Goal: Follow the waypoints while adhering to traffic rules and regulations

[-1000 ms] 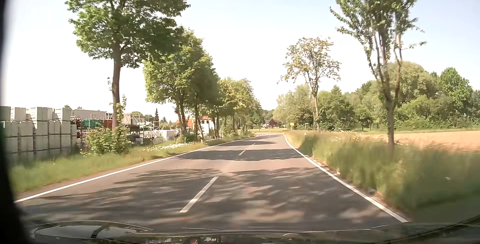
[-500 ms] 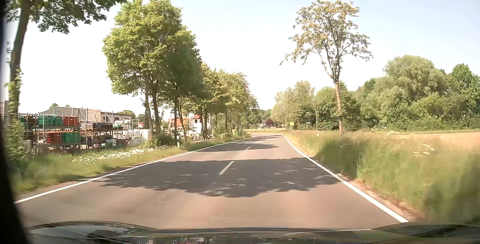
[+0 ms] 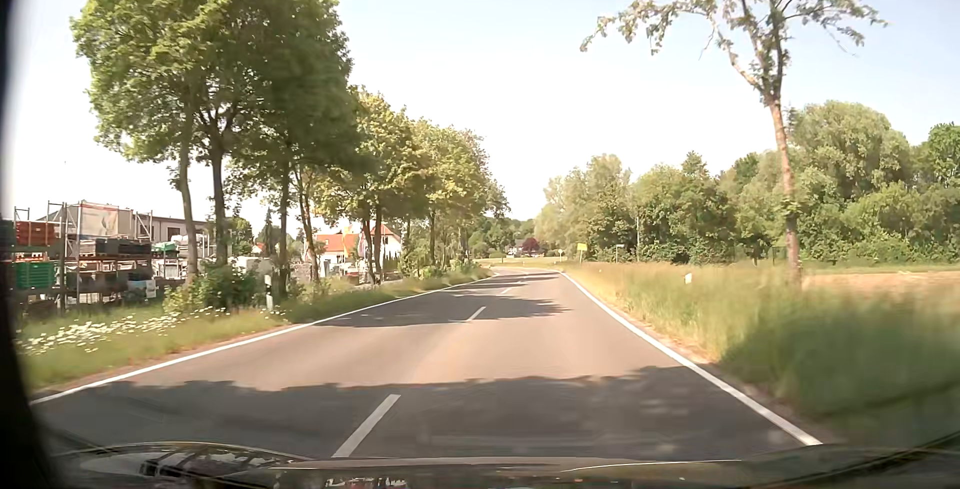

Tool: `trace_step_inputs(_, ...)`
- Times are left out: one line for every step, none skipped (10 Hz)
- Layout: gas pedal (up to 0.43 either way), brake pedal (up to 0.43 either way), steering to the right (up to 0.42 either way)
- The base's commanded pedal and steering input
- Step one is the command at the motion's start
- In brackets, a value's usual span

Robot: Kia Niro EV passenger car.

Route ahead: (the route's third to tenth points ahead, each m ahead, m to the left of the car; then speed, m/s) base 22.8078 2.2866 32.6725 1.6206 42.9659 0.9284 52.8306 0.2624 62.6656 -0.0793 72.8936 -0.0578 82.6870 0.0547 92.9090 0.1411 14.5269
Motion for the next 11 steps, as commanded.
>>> trace_step_inputs(0.079, 0.000, 0.017)
trace_step_inputs(0.087, 0.000, 0.015)
trace_step_inputs(0.098, 0.000, 0.015)
trace_step_inputs(0.098, 0.000, 0.014)
trace_step_inputs(0.098, 0.000, 0.011)
trace_step_inputs(0.098, 0.000, 0.010)
trace_step_inputs(0.098, 0.000, 0.010)
trace_step_inputs(0.098, 0.000, 0.010)
trace_step_inputs(0.098, 0.000, 0.009)
trace_step_inputs(0.098, 0.000, 0.008)
trace_step_inputs(0.098, 0.000, 0.006)
